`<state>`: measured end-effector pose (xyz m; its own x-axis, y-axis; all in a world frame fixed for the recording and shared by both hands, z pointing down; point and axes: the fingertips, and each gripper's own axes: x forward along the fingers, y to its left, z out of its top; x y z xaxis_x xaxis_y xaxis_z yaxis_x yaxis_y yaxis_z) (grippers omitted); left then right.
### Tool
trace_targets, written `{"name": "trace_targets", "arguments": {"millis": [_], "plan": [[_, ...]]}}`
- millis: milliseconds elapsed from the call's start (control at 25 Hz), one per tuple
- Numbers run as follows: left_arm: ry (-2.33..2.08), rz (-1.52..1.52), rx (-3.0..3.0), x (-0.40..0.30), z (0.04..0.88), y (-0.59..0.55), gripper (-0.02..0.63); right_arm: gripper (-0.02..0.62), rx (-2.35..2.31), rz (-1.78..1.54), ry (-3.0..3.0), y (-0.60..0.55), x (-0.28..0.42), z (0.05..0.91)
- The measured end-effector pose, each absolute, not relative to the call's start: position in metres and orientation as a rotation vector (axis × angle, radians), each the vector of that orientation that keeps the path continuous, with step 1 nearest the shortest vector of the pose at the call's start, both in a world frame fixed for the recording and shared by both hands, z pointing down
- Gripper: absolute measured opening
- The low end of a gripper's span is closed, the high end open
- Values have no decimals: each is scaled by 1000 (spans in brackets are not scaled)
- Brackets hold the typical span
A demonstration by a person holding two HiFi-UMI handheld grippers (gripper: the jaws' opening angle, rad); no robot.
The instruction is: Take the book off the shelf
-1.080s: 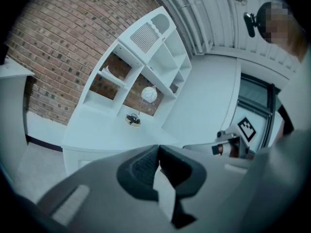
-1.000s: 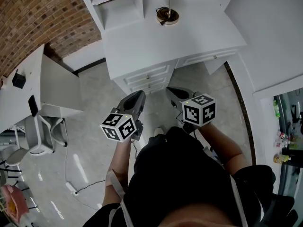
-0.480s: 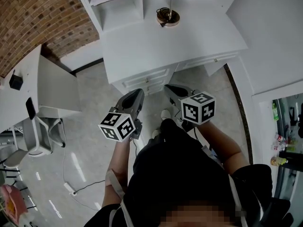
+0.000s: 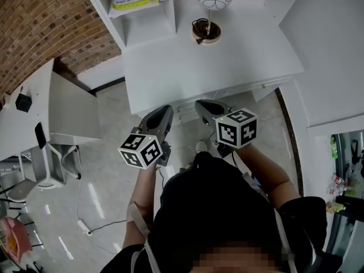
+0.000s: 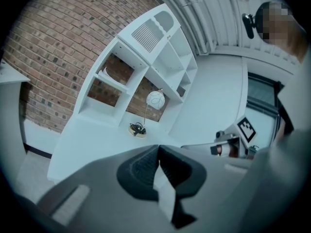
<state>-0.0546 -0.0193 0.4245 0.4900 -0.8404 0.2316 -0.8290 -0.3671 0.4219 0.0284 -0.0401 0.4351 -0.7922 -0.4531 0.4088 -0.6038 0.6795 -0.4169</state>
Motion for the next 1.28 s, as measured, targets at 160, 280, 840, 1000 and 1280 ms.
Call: {"name": "trace_targets", "arguments": {"millis": [160, 280, 840, 1000, 1280], "plan": [[-1404, -32, 2252, -51, 419, -42, 6, -2, 808, 782, -2639, -62, 29, 431], [-1424, -33, 2250, -47, 417, -57, 6, -2, 782, 773, -2649, -77, 31, 429], [-1513, -26, 2231, -30, 414, -115, 6, -2, 656, 729, -2691, -130, 36, 428], [-1522, -19, 2222, -27, 417, -125, 6, -2, 639, 725, -2702, -143, 35, 429], [-1543, -18, 2205, -35, 417, -139, 6, -2, 616, 712, -2713, -161, 25, 426]]}}
